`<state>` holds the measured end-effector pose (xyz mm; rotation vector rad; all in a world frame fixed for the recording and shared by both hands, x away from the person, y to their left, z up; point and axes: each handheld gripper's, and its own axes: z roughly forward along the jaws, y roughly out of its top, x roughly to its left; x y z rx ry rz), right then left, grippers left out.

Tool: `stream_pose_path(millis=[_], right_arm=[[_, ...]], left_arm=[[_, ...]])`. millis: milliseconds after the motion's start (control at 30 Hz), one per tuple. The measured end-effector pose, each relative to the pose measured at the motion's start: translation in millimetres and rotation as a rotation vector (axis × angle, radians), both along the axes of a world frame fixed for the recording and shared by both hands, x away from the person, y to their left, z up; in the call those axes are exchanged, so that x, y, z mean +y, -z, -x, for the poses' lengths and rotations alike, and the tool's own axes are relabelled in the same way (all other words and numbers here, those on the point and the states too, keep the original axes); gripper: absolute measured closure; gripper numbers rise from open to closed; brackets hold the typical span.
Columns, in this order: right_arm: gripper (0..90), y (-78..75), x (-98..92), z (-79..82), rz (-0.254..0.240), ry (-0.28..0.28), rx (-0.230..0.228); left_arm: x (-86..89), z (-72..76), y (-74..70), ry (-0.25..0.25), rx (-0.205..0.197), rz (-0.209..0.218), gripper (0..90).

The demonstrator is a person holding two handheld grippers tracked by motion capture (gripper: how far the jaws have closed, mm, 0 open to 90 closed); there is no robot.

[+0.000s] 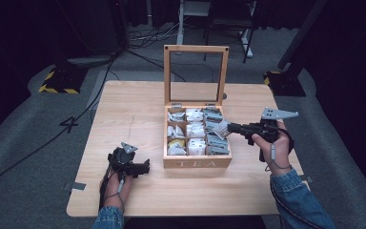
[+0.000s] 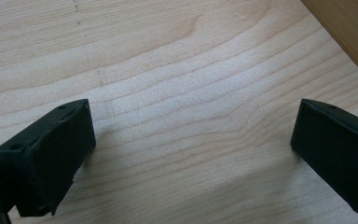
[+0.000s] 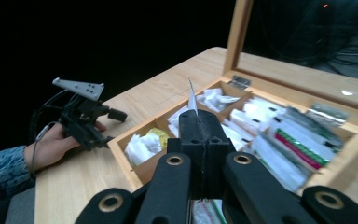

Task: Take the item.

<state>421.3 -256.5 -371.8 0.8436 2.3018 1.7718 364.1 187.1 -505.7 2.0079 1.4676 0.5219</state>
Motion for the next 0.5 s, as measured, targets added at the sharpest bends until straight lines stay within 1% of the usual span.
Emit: stream_pose_path(millis=[100, 133, 267, 333, 500], right_arm=[[90.0, -1.9, -9.4, -1.3, -0.003, 0.031, -0.005], [90.0, -2.6, -15.3, -2.2, -0.001, 0.05, -0.008], [90.0, -3.4, -22.8, -3.2, 0.001, 0.071, -0.009], [90.0, -4.3, -27.1, -3.6, 0.011, 0.088, -0.017], [90.0, -5.6, -39.3, -6.2, 0.022, 0.133, -0.019]], left_arm=[[0.0, 0.0, 0.0, 0.0, 0.0, -0.001, 0.0], [0.0, 0.0, 0.0, 0.001, 0.0, -0.001, 0.0], [0.0, 0.0, 0.0, 0.0, 0.0, 0.0, 0.0], [0.0, 0.0, 0.0, 0.0, 0.0, -0.001, 0.0], [0.1, 0.0, 0.0, 0.0, 0.0, -0.001, 0.0]])
